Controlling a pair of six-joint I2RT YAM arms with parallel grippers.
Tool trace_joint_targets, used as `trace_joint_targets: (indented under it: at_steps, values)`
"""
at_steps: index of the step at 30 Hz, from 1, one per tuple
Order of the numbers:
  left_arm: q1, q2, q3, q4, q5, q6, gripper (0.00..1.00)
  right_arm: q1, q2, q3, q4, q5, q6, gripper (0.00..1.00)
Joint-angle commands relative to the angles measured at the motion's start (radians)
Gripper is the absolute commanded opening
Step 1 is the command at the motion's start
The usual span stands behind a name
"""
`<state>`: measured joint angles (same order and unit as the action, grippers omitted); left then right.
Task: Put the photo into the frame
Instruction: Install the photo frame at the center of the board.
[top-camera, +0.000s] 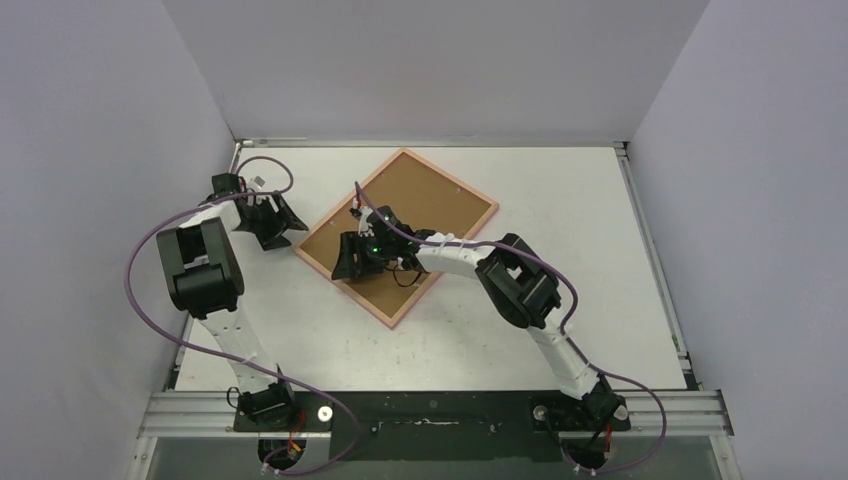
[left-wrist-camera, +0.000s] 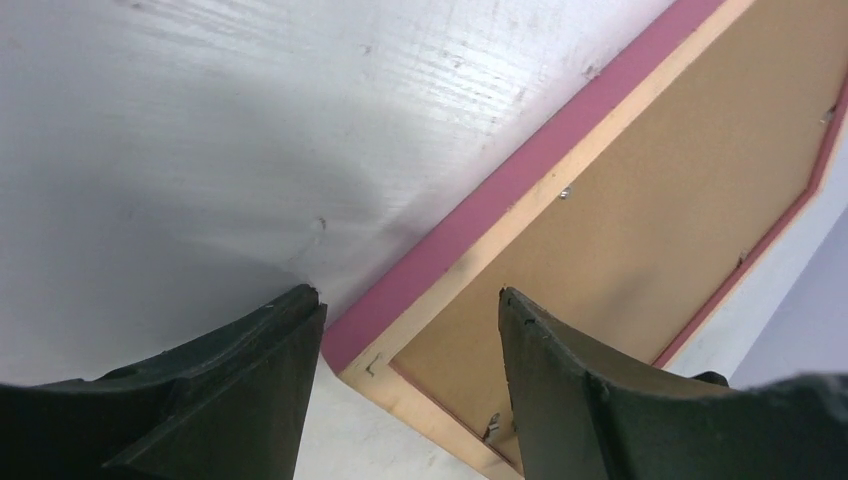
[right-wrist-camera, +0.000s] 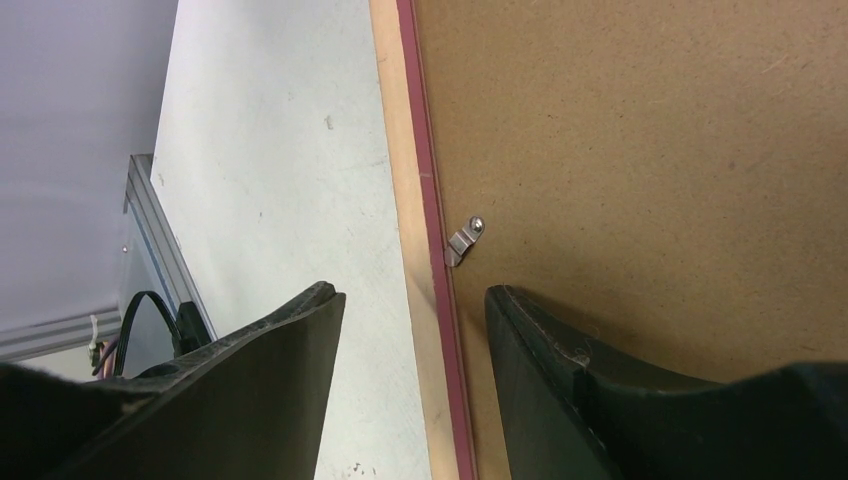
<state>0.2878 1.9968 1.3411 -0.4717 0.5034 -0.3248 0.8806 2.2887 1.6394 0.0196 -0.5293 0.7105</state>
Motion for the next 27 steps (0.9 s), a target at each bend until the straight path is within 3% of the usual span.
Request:
trace_joint_targets:
  at_steps: [1,13,27]
  values:
    - [-0.001,0.031,0.053,0.029,0.099,0.040,0.62,0.014,0.033,0.045,-0.015,0.000,-0.024,0.55]
    - [-0.003,0.002,0.005,0.057,0.099,0.026,0.55,0.031,0.083,0.081,-0.017,-0.026,-0.022,0.47]
    - [-0.003,-0.010,-0.044,0.092,0.111,0.003,0.52,0.041,0.131,0.108,-0.017,0.013,-0.037,0.46]
